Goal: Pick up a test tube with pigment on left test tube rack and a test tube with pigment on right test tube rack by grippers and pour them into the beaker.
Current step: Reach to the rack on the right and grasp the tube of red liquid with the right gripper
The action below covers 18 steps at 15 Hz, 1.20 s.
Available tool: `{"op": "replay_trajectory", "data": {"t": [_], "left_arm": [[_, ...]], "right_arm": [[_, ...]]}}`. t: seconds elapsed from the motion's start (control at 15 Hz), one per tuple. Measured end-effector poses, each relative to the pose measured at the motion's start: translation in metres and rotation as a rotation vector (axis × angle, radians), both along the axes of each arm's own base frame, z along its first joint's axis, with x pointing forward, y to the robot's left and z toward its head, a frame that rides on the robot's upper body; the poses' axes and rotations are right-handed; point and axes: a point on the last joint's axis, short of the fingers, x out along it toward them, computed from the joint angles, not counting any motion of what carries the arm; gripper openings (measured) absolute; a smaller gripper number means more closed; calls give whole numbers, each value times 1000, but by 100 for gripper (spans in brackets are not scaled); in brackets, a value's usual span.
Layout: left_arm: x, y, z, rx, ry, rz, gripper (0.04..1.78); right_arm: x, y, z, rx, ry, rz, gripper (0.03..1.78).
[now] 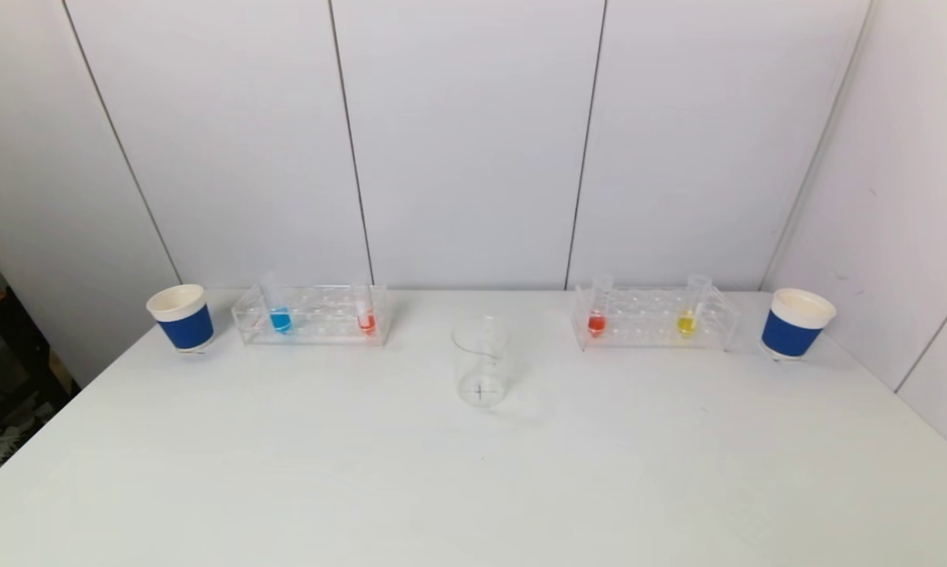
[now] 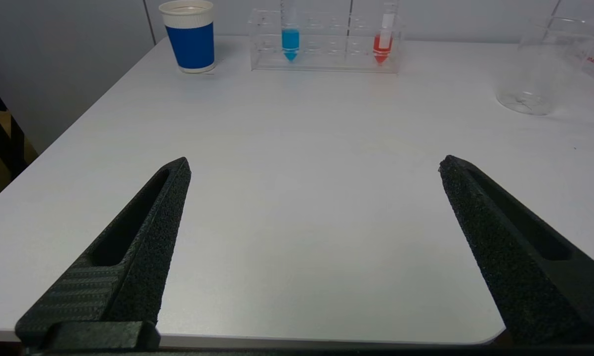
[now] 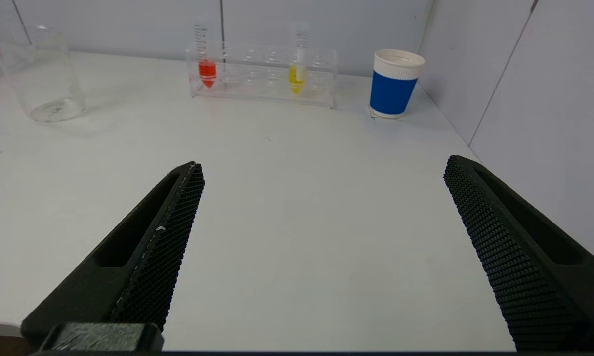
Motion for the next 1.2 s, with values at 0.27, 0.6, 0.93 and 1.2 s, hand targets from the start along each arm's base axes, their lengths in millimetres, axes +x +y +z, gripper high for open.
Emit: {"op": "replay_trajectory", "data": {"t": [0.27, 0.6, 0.93, 1.2], "left_arm": [[0, 0, 0, 0, 0, 0, 176], [0, 0, 0, 0, 0, 0, 176], [0, 0, 0, 0, 0, 0, 176], [0, 0, 0, 0, 0, 0, 176]], "right_arm": [[-8, 0, 18, -1, -23, 15, 177], [-15, 1, 45, -3, -42, 47, 177], [-11, 2, 83, -8, -53, 97, 177], [6, 3, 116, -9, -50, 135, 177]]}}
